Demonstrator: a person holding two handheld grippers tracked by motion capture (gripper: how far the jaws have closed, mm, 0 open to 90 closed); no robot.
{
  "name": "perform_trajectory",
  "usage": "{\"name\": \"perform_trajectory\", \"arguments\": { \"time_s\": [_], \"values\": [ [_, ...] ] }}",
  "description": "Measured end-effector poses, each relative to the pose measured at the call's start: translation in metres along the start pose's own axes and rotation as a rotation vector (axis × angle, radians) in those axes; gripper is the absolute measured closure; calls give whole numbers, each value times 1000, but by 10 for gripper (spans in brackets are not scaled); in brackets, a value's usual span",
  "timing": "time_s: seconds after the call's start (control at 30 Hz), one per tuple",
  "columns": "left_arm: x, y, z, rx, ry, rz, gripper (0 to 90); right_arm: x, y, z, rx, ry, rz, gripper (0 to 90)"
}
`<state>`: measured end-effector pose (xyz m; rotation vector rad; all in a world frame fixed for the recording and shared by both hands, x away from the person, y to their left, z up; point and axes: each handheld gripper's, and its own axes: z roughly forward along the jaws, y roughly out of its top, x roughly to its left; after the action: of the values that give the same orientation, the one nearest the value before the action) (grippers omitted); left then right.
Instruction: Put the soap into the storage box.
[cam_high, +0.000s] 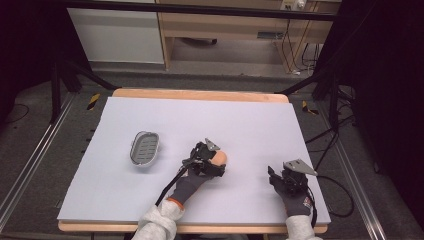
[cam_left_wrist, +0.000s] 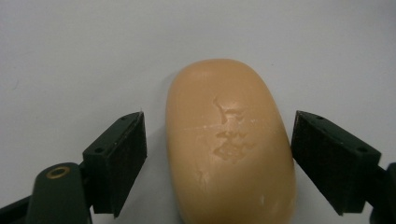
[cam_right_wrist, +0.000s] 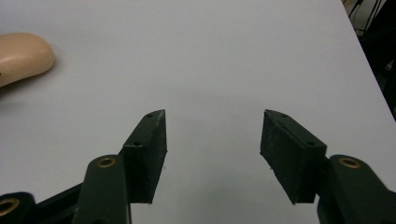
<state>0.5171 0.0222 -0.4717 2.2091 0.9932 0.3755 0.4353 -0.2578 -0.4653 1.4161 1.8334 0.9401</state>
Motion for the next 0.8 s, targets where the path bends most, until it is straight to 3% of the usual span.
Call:
{"name": "perform_trajectory", "arguments": {
  "time_s": [0.3, 0.8],
  "values": [
    [-2, 2, 7, 34, -5, 4, 229, -1, 0, 0, -1, 8, 5, 425],
    [-7, 5, 8, 45, 31, 13, 308, -1, 0, 0, 1, 13, 14, 431]
  ]
}}
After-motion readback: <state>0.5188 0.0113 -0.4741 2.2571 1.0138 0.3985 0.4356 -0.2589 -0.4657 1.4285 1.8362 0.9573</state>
